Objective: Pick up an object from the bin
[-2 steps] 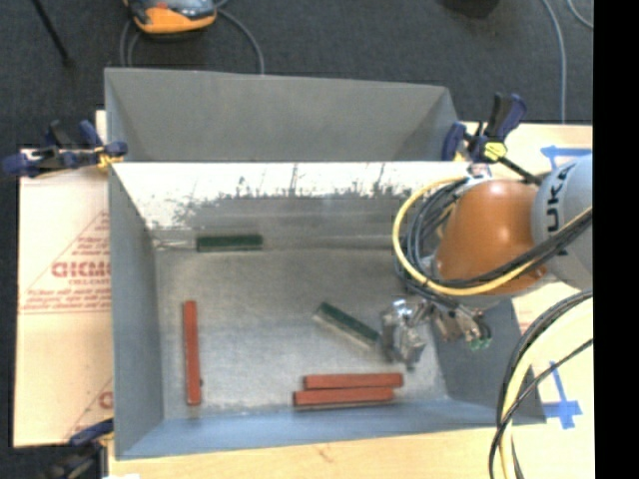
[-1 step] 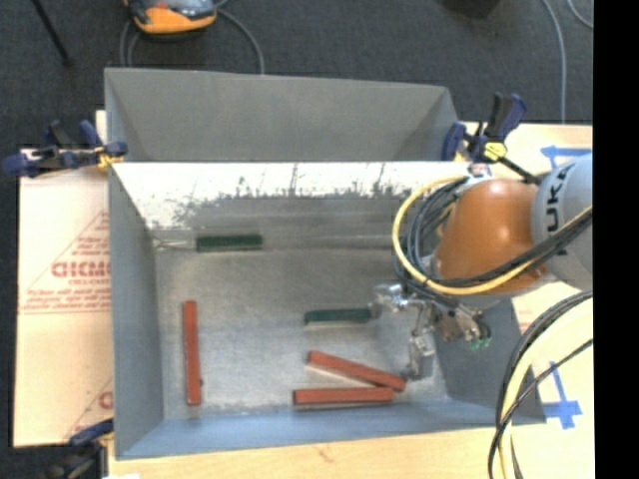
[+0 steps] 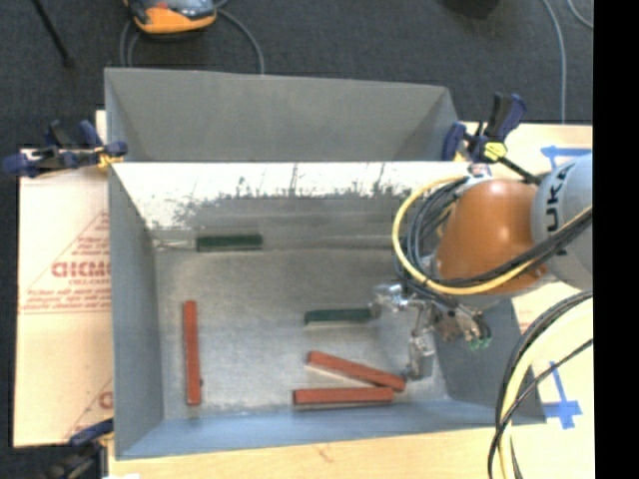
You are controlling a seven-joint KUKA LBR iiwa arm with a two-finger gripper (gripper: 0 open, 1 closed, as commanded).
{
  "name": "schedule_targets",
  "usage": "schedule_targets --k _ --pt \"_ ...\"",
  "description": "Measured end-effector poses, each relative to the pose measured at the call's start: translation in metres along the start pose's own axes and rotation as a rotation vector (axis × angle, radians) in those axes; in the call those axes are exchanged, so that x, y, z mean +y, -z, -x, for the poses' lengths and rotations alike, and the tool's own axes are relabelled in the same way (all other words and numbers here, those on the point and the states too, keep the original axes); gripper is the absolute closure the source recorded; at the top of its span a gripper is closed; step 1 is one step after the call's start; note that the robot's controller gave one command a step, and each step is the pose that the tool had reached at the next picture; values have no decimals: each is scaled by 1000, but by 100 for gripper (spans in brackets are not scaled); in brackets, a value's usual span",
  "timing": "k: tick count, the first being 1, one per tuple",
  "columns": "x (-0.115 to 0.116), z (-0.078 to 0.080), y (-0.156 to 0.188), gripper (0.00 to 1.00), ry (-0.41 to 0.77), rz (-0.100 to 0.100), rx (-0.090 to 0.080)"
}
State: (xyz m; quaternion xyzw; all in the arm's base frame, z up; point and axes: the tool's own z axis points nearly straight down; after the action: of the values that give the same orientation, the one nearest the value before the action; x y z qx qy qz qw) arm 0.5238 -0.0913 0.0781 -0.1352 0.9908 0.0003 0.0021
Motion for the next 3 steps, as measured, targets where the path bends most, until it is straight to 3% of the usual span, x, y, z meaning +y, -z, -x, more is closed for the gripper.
schedule_targets --k 1,2,3 --pt "27 47 15 0 -52 -1 3" --pt "40 67 20 0 -74 -1 -4" --pt "36 80 25 0 -83 -1 -1"
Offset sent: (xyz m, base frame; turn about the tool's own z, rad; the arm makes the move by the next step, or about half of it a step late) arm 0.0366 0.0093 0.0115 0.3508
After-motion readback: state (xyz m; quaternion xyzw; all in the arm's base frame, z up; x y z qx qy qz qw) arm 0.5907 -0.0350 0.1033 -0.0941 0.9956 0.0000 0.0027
